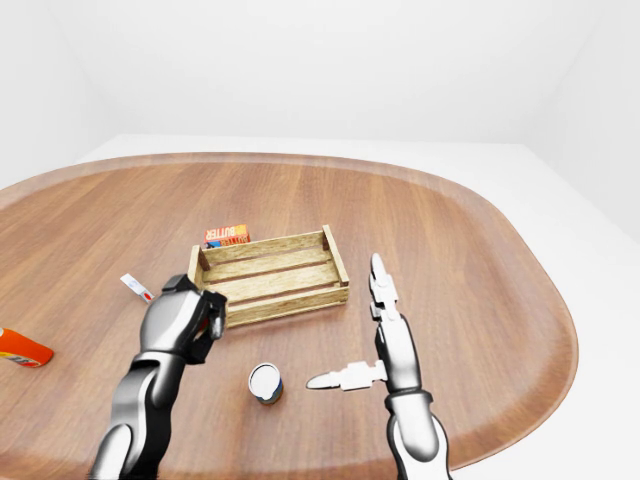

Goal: Pick up the tomato sauce, and put it in the wooden tray.

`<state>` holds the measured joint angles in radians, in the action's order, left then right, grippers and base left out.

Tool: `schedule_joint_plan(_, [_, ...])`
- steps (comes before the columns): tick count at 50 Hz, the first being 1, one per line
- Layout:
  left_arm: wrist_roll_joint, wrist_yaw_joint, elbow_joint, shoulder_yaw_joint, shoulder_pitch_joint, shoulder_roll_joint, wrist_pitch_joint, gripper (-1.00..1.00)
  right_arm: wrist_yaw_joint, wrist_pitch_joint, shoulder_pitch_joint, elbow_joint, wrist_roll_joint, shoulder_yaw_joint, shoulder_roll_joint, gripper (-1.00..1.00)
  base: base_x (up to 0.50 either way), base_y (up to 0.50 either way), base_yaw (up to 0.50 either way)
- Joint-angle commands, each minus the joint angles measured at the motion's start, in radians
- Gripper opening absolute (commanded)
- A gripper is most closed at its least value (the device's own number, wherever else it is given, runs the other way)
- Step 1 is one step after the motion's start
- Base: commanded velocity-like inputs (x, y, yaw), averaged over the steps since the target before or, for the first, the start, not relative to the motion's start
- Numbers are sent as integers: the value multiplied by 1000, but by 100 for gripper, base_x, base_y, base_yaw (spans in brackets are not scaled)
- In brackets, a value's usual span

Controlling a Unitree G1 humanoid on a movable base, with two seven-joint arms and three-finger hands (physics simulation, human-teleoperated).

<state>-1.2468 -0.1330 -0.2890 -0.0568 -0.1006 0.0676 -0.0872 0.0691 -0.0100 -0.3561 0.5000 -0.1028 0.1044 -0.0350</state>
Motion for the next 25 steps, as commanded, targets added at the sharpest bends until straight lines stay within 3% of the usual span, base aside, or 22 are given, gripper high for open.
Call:
schedule_joint_plan(1, [-44, -180, -68, 0, 188, -13, 0, -100, -1, 1, 2, -5, -2, 2, 0, 100, 0, 0, 0])
schedule_joint_plan(7, [-57, -275, -13, 4, 325, -15, 0, -100, 0, 1, 1, -3, 0, 0, -1, 100, 0, 0, 0])
schedule_joint_plan(14, [-36, -313, 256, 51, 598, 23, 0, -100, 0, -2, 3, -3, -2, 1, 0, 100, 0, 0, 0])
schedule_joint_plan(17, [2, -308, 377, 60, 716, 45, 0, -100, -1, -2, 7, -8, -4, 2, 0, 100, 0, 0, 0])
schedule_joint_plan(25, [89, -293, 685, 46, 936, 84, 0, -100, 1, -1, 2, -2, -1, 0, 0, 100, 0, 0, 0])
